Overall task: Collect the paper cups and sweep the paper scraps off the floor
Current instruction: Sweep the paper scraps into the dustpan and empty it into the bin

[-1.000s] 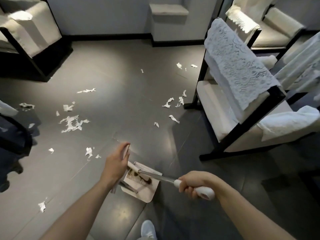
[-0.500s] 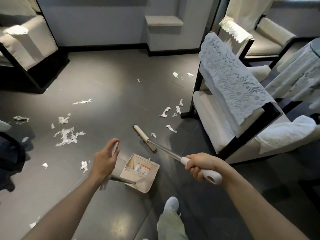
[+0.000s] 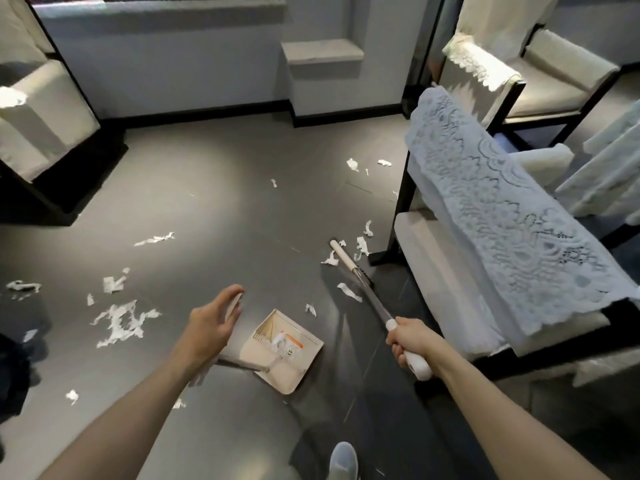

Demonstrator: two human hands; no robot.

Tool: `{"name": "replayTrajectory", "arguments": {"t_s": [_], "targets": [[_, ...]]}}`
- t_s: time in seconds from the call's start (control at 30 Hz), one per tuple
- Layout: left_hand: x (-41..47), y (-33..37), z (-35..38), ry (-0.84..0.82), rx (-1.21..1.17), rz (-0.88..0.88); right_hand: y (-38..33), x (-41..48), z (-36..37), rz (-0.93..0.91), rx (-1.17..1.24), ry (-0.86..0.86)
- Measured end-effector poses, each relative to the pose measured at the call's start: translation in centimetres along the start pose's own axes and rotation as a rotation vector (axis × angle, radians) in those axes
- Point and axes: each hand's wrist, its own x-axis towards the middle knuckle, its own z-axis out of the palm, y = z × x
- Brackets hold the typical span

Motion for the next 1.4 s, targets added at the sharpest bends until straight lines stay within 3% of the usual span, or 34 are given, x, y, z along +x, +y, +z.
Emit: {"name": "replayTrajectory", "arguments": {"t_s": [0.2,0.47,0.63,0.9,1.13,1.4], "targets": [[6.5,-2.0,0.7,-0.069,-0.026,-0.010,1.1,2.3,2.5,0.106,-0.030,0.037],[12.3,-3.7,-0.3,-0.208,-0.037,0.032,-1.5,-3.0,11.9,0.177,-0.191,-0.135],[12.7,-4.1,-1.3,-0.249,-0.081,0.067,-4.2,-5.8,12.7,0.289,-0.015,-0.173],[8.5,-6.0,-4.6,-0.303,-0.078,0.063,-3.5,-9.6,11.1,0.232,0.113,-0.155],[1.6,-7.7,-8.2,-0.199,-0.072,0.039,0.2,-10.8,12.7,0.143,0.211,-0.035],[-4.9,-13.1,-13.2,-0.267,-0.042,0.070,5.5,-10.3,17.8,0.150,0.098,0.077]]}}
